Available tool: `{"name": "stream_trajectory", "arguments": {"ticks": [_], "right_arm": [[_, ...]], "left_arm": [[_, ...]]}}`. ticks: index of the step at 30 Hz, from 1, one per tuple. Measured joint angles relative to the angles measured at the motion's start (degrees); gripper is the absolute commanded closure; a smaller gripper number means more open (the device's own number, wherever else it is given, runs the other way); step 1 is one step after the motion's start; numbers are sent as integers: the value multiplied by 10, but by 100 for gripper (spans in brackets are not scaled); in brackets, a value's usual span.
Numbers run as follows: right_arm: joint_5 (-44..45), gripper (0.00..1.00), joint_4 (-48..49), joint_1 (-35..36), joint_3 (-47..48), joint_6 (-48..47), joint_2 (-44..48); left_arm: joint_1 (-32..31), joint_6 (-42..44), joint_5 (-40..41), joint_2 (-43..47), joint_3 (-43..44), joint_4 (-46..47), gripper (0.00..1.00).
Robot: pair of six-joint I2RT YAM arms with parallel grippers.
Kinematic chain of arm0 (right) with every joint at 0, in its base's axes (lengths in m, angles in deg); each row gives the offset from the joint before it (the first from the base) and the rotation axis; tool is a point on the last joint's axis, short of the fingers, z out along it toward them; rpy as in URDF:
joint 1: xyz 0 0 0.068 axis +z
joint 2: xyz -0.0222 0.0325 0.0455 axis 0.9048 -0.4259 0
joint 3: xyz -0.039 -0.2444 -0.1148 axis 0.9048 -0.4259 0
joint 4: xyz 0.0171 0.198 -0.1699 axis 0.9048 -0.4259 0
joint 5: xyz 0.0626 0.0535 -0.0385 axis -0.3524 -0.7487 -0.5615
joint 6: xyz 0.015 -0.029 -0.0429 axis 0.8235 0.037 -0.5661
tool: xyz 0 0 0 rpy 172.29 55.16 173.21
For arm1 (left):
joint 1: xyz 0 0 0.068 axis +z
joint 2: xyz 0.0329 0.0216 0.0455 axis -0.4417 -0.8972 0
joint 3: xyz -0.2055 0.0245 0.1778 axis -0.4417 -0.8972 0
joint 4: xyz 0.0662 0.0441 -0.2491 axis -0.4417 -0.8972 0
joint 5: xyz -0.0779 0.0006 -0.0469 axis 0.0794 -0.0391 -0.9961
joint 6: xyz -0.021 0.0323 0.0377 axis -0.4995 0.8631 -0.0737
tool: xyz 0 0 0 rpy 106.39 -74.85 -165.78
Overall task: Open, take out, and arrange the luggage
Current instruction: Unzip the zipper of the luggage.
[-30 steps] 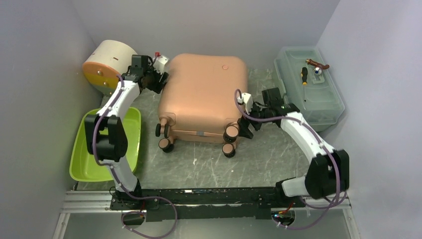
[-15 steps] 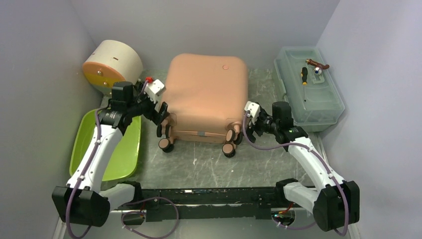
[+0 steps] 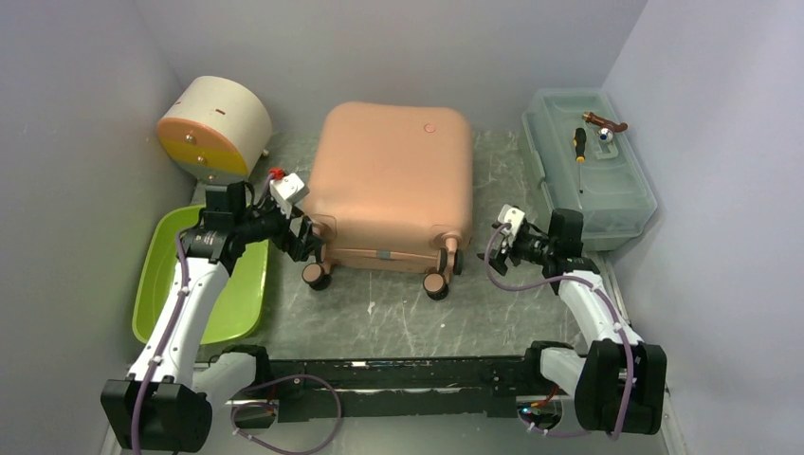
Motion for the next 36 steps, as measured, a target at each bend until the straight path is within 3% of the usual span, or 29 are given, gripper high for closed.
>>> {"name": "stream_trajectory", "arguments": {"ticks": [7, 13, 22, 34, 36], "right_arm": [[19, 20, 15, 69, 0, -33, -38], [77, 49, 62, 138, -9, -21, -41], [162, 57, 120, 153, -34, 12, -44], [219, 100, 159, 153, -36, 24, -59], [219, 100, 156, 153, -36, 25, -59]], "left_arm": [[27, 0, -28, 28, -43, -4, 0], [48, 1, -56, 24, -47, -14, 0], [77, 13, -90, 9, -47, -25, 0], [114, 31, -144, 11, -47, -34, 1], [120, 36, -155, 10, -47, -40, 1]]}}
